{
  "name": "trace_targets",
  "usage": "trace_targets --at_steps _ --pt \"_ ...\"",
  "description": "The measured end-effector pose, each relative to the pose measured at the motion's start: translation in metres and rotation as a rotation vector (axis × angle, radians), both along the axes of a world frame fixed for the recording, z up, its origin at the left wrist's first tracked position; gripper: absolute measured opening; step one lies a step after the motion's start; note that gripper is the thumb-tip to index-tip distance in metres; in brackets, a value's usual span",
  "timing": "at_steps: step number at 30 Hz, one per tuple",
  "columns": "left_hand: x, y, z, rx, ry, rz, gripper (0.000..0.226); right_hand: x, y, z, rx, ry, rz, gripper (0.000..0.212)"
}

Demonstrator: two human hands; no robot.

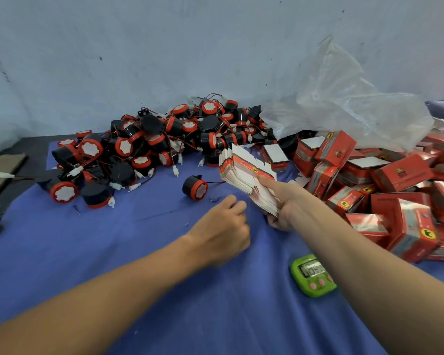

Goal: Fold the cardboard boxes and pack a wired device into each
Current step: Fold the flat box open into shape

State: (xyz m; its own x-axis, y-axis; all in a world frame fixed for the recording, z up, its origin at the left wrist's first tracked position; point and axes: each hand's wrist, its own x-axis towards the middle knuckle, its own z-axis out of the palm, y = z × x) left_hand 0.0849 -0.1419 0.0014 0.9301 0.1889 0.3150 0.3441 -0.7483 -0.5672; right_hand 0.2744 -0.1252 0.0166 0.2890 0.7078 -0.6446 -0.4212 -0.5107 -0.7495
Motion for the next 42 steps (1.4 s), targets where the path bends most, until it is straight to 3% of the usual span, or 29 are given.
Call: trace_targets --at_steps 2,6,8,10,15,19,21,24,26,28,37,40,42 --pt "0.009 -0.008 -0.001 -0.202 -0.291 -0.084 0.034 -0.01 0.003 -0.005 0.127 -0.04 0.003 0.026" --pt "0.023 -0.007 0.014 -1.183 -0.953 0.131 0.033 -0.022 0.003 -0.011 0.224 -0.099 -0.171 0.04" --pt "0.015 0.005 0.017 -1.336 -1.114 0.186 0.032 -0.018 0.004 -0.009 0.182 -0.035 -0.154 0.023" --pt "0.001 0.017 0.013 -1.263 -1.149 0.27 0.037 -0.009 0.003 -0.007 0.137 0.004 -0.144 0.019" --pt "-0.021 0.028 -0.006 -0.848 -0.866 0.562 0.064 0.011 -0.002 -0.008 -0.014 -0.022 -0.049 0.035" --pt "-0.019 0.03 0.009 -0.915 -0.784 0.644 0.061 0.001 -0.002 -0.012 0.058 -0.083 -0.1 0.015" --pt "-0.01 0.023 0.013 -0.96 -0.602 0.591 0.045 -0.006 0.002 -0.016 0.129 -0.228 -0.127 0.02" --pt "0.001 0.01 0.007 -0.874 -0.35 0.534 0.026 -0.01 0.007 -0.02 0.033 -0.728 -0.074 0.044" --pt "0.002 0.008 -0.002 -0.826 -0.374 0.523 0.018 -0.012 0.005 -0.015 -0.034 -1.059 -0.013 0.053" --pt "0.003 0.008 -0.01 -0.853 -0.458 0.529 0.015 -0.011 0.003 -0.01 -0.003 -1.211 -0.028 0.056" --pt "0.01 0.008 -0.023 -0.895 -0.766 0.56 0.018 0.008 0.004 0.01 0.258 -1.235 -0.155 0.027" --pt "0.011 0.011 -0.026 -0.808 -0.774 0.596 0.03 0.012 0.0 0.01 0.211 -1.356 -0.082 0.028" --pt "0.01 0.013 -0.028 -0.738 -0.773 0.615 0.035 0.018 -0.001 0.011 0.132 -1.341 -0.094 0.032"
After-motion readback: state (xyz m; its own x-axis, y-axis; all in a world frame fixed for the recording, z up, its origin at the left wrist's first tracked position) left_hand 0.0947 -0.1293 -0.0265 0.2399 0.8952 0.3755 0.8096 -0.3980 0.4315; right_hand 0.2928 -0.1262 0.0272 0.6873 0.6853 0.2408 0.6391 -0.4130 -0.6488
